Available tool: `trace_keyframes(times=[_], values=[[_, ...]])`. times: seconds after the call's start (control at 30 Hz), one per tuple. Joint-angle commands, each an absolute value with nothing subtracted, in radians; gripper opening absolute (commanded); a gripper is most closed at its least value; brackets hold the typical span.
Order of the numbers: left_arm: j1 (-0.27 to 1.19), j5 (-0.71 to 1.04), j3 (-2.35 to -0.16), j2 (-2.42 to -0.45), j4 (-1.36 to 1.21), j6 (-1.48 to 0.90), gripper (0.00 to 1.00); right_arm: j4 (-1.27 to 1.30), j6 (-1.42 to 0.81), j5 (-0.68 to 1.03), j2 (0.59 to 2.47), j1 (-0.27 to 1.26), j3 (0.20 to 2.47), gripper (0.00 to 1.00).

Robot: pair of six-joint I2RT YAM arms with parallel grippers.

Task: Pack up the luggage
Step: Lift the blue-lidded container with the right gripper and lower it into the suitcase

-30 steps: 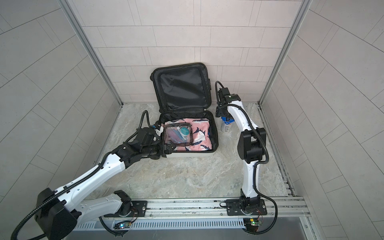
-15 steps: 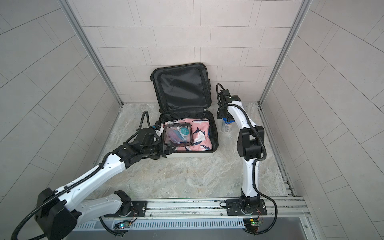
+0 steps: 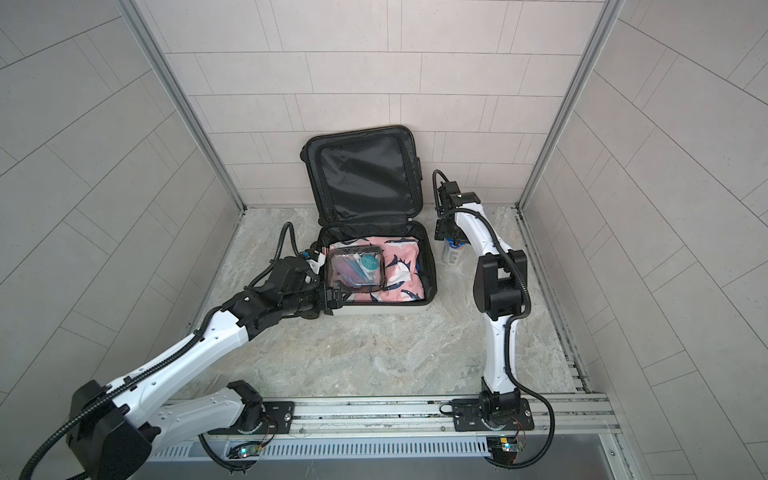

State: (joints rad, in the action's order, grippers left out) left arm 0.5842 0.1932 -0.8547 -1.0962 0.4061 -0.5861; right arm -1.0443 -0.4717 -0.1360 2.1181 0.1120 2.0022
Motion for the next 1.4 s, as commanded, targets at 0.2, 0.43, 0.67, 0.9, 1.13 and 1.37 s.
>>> trace_keyframes(times=[0.2,0.43,0.67,0.9,1.13,1.37], values=[[0.429,0.342,-0.949,-1.129,0.347,-0.588,0.98,-1.008,-0.476,-0.072,1.845,0.125,1.966,0.74],[0.31,0.433,-1.049,-1.185,0.338,-0.58,0.98,-0.843,-0.51,0.092,1.731,0.2,1.891,0.7],[0.262,0.487,-1.062,-1.222,0.3,-0.603,0.97,-0.637,-0.636,0.295,1.838,0.305,1.936,0.69],[0.261,0.486,-1.031,-1.203,0.299,-0.61,0.96,-0.578,-0.744,0.39,2.101,0.387,2.187,0.68],[0.248,0.483,-0.993,-1.172,0.311,-0.604,0.96,-0.567,-0.834,0.481,2.316,0.427,2.395,0.67],[0.241,0.489,-0.965,-1.164,0.304,-0.609,0.96,-0.484,-0.89,0.516,2.374,0.434,2.338,0.67]])
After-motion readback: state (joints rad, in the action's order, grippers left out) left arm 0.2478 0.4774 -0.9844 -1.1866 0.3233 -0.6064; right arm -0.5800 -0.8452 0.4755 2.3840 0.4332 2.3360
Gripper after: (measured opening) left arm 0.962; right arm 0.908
